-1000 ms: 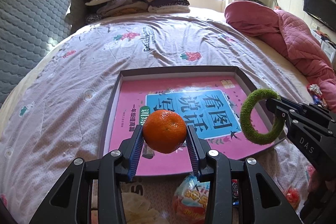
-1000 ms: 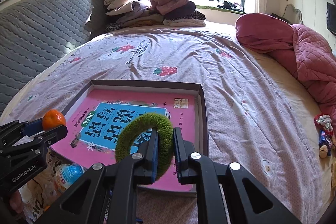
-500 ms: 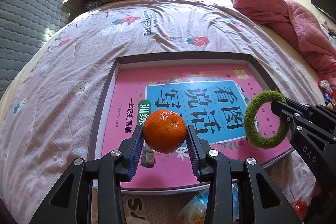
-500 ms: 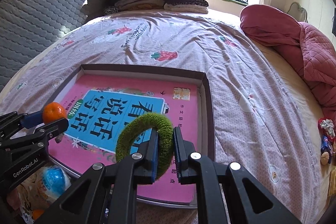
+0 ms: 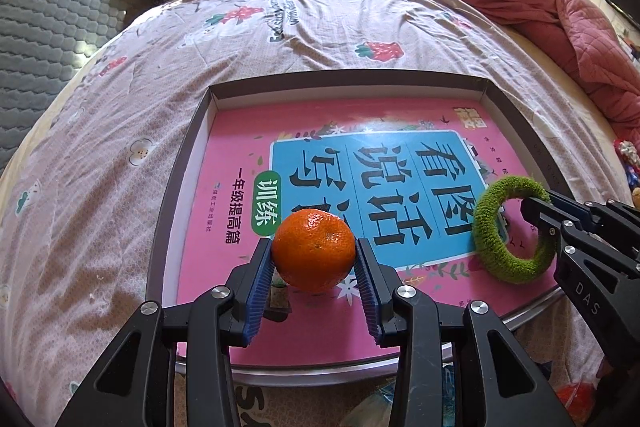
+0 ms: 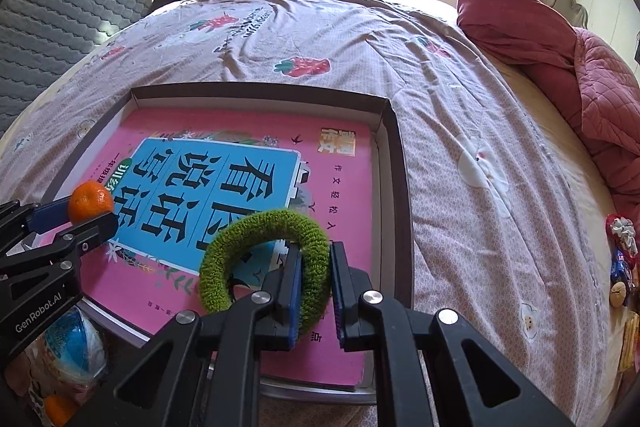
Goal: Organize objects
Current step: 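Lower the orange onto the pink book and open left gripper while right releases ring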
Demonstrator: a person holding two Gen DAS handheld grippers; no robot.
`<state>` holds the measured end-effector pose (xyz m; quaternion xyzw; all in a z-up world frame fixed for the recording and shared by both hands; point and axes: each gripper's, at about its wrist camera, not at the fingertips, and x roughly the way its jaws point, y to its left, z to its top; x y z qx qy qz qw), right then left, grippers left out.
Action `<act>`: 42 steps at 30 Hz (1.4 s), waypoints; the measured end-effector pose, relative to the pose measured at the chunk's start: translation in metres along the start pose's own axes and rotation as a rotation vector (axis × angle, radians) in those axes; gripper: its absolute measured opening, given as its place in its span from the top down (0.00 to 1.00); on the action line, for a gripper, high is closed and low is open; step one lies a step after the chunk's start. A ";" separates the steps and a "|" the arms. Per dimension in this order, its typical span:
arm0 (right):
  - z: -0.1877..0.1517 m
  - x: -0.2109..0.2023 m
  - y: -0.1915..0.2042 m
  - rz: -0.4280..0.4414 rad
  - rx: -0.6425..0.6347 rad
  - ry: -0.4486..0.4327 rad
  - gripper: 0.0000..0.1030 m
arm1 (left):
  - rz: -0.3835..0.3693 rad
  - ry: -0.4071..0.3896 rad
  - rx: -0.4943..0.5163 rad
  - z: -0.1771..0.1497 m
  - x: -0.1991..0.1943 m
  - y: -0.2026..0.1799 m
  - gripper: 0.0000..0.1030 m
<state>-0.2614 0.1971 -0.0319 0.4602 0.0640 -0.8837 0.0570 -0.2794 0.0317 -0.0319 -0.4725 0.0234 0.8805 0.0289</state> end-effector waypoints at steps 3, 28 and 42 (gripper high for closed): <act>0.000 0.003 0.000 -0.001 0.003 0.018 0.87 | -0.009 0.018 -0.003 -0.001 0.004 0.000 0.60; 0.005 -0.021 -0.014 -0.010 0.071 0.011 0.69 | -0.043 -0.054 -0.039 0.010 -0.034 0.010 0.53; 0.001 -0.082 -0.010 0.017 0.082 -0.108 0.62 | -0.058 -0.129 -0.051 -0.005 -0.090 0.017 0.40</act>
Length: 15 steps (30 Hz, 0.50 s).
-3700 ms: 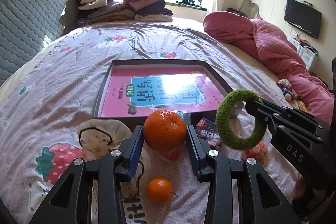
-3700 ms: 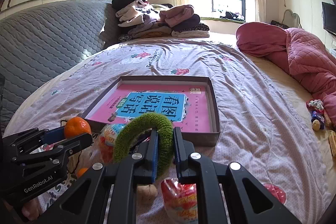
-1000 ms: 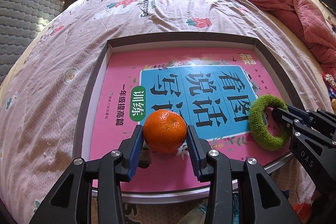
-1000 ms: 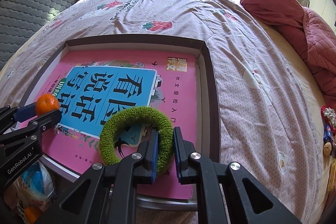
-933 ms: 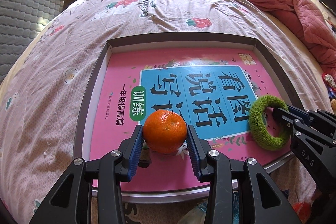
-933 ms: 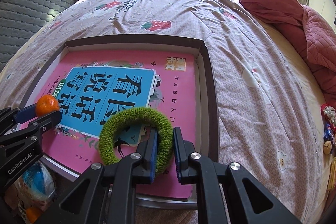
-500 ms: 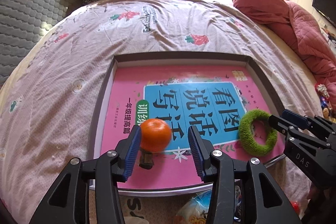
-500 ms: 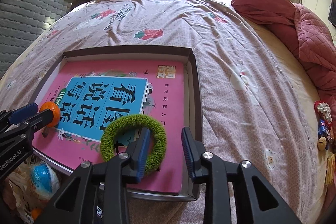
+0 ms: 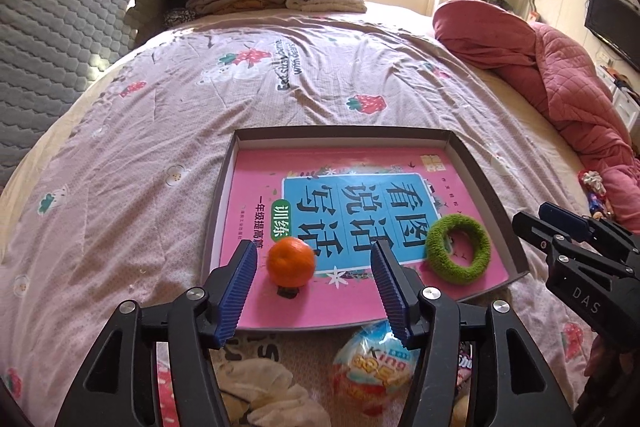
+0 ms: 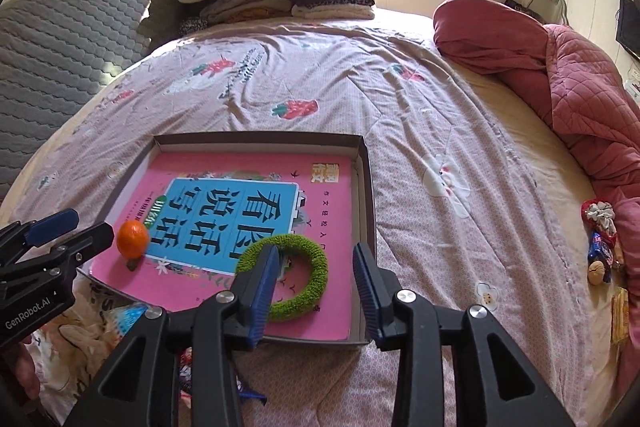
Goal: Organize objects
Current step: 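Lower the orange onto the pink book and open left gripper while right releases ring, then withdraw both grippers from the tray back toward the remaining items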
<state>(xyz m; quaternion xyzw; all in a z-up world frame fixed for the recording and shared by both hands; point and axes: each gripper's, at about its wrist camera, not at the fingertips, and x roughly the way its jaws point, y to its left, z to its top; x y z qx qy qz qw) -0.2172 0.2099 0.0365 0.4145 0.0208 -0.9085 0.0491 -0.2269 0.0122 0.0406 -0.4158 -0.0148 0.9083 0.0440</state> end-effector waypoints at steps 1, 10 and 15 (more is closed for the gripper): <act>0.000 -0.005 0.001 0.002 -0.001 -0.007 0.62 | 0.000 -0.006 0.002 -0.002 -0.005 0.000 0.40; -0.010 -0.051 0.013 0.021 -0.028 -0.079 0.56 | 0.010 -0.075 0.030 -0.011 -0.055 -0.001 0.30; -0.019 -0.076 0.019 0.029 -0.035 -0.114 0.54 | 0.000 -0.100 0.039 -0.018 -0.080 -0.002 0.30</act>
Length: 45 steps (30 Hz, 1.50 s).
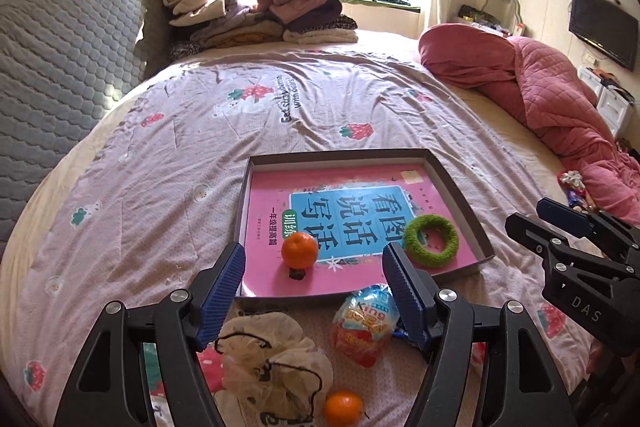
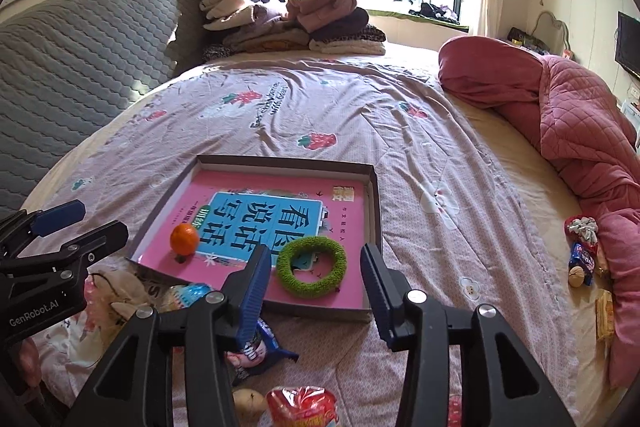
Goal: Organize objects
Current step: 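Withdraw both grippers from the tray back toward the remaining items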
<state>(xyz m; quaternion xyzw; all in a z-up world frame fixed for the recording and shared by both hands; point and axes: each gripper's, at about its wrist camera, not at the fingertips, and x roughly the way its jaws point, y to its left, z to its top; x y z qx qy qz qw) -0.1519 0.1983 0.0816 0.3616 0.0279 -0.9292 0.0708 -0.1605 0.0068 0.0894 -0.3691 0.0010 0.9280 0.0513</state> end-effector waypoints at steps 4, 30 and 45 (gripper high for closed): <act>-0.006 -0.016 0.001 0.004 -0.002 -0.020 0.54 | -0.001 -0.015 0.002 -0.008 -0.020 -0.001 0.29; -0.065 -0.069 0.016 0.012 -0.055 -0.055 0.39 | 0.014 -0.001 0.034 -0.085 -0.058 -0.006 0.29; -0.093 -0.063 0.006 -0.013 -0.024 -0.024 0.38 | 0.033 0.025 0.048 -0.116 -0.054 -0.010 0.29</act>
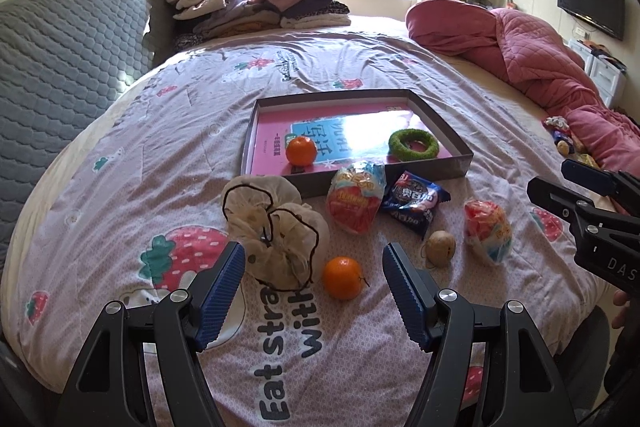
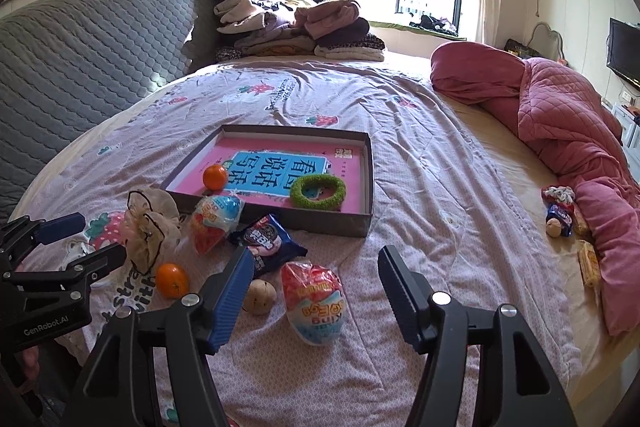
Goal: Organize objects
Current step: 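Withdraw both grippers from the tray back toward the remaining items, then grasp the second orange with left gripper while right grasps the King candy bag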
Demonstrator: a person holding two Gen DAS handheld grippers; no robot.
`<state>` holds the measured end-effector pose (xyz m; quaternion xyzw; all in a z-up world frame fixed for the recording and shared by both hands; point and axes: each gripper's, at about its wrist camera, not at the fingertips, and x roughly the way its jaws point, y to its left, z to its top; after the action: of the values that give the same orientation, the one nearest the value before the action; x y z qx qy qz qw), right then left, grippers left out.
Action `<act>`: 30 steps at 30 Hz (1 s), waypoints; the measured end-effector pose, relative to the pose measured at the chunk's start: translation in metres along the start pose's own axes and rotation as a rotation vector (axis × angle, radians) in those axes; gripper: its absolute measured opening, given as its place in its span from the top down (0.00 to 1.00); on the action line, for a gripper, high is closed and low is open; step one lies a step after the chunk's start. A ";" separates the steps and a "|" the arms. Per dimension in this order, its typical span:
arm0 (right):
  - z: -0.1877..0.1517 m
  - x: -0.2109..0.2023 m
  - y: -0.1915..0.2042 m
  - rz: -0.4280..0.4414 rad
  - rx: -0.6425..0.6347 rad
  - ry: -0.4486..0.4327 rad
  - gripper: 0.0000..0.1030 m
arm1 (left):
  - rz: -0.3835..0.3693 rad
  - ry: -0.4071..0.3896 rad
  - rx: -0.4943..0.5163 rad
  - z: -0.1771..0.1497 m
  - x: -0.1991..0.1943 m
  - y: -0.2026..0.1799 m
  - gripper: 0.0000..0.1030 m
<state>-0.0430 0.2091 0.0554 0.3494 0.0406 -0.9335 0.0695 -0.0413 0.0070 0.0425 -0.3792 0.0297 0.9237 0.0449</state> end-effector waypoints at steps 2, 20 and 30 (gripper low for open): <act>-0.006 0.003 -0.002 -0.001 0.001 0.011 0.38 | -0.001 0.009 -0.004 -0.005 0.003 0.000 0.29; -0.037 0.018 -0.011 -0.008 0.023 0.062 0.38 | -0.047 0.083 0.001 -0.041 0.028 -0.007 0.29; -0.045 0.027 -0.015 -0.007 0.038 0.077 0.37 | -0.072 0.115 -0.009 -0.047 0.045 -0.011 0.29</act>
<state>-0.0370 0.2269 0.0041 0.3860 0.0265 -0.9203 0.0582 -0.0392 0.0164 -0.0233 -0.4329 0.0145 0.8982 0.0744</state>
